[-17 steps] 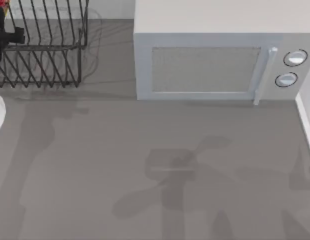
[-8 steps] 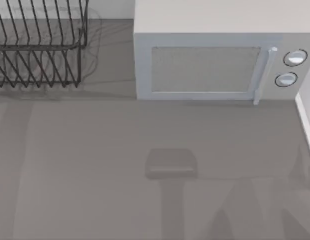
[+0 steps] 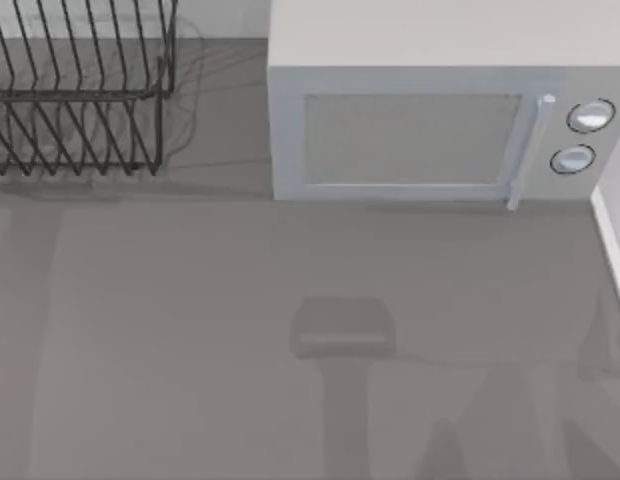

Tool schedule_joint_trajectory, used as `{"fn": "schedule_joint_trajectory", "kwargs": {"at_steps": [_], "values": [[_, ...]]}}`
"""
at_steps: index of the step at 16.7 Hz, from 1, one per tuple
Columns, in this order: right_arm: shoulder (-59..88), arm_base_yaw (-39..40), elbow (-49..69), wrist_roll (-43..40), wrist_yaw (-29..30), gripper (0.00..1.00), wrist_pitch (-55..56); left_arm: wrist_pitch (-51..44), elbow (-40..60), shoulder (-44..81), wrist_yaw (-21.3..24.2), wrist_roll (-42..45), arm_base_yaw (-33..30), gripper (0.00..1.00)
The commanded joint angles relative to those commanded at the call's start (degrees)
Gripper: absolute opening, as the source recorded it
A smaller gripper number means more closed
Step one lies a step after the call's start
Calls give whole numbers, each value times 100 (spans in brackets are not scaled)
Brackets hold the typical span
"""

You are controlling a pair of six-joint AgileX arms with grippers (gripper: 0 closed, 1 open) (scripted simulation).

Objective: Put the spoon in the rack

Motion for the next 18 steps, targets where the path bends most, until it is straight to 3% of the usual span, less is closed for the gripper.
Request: {"fn": "schedule_joint_trajectory", "kwargs": {"at_steps": [5, 14, 18], "values": [[0, 0, 0, 0, 0, 100, 0, 1218, -84, 1157, -69, -2, -143, 0], [0, 0, 0, 0, 0, 100, 0, 5136, -829, 4197, -451, 13, -506, 0], [0, 0, 0, 0, 0, 100, 0, 5937, -1093, 4829, -565, 5, -611, 0]]}}
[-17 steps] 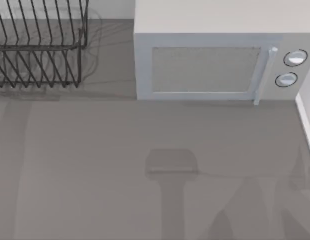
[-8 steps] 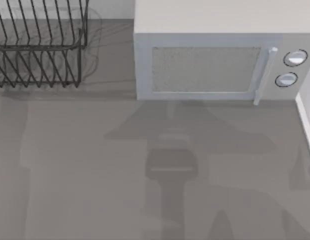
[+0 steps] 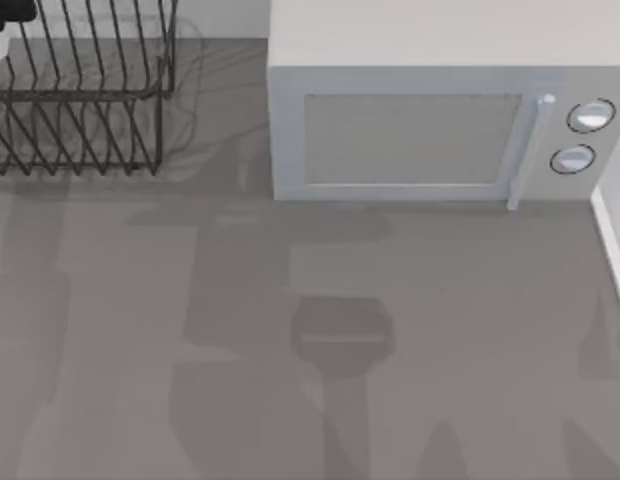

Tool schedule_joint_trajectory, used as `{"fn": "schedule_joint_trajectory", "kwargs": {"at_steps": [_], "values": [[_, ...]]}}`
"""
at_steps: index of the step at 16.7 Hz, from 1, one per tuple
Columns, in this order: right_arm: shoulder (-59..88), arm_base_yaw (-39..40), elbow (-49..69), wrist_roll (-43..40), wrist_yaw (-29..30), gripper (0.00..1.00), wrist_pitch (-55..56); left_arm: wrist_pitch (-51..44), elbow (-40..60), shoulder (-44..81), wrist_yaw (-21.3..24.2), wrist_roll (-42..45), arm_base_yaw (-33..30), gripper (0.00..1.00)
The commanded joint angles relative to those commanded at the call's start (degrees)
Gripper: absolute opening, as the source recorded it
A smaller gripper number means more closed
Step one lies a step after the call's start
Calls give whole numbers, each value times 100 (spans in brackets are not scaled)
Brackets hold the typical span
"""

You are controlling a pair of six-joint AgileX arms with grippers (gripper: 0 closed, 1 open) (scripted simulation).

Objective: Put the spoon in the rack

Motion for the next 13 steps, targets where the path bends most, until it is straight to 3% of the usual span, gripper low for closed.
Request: {"fn": "schedule_joint_trajectory", "kwargs": {"at_steps": [5, 13], "values": [[0, 0, 0, 0, 0, 100, 0, 50, -21, 39, -8, -1, -8, 0], [0, 0, 0, 0, 0, 100, 0, 50, -21, 39, -8, -1, -8, 60]]}}
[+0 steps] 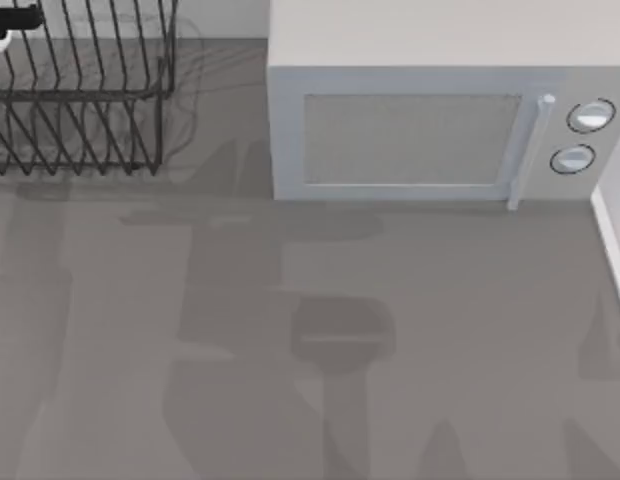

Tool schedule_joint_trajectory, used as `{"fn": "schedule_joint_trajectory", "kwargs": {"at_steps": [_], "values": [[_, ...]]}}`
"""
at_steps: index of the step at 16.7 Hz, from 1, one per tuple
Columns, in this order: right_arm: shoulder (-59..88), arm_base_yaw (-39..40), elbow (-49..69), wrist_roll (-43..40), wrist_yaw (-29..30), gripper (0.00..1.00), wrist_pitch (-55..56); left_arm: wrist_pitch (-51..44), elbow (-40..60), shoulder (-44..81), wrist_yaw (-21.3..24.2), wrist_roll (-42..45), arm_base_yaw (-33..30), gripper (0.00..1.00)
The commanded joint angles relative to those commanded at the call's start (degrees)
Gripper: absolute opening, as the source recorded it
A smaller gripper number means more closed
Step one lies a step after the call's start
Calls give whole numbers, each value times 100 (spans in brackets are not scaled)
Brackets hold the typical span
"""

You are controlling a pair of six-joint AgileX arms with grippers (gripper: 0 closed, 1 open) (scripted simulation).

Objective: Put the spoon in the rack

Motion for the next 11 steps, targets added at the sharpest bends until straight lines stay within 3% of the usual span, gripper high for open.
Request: {"fn": "schedule_joint_trajectory", "kwargs": {"at_steps": [5, 11], "values": [[0, 0, 0, 0, 0, 100, 0, 0, 0, 0, 0, 0, 0, 98], [0, 0, 0, 0, 0, 100, 0, 0, 0, 0, 0, 0, 0, 100]]}}
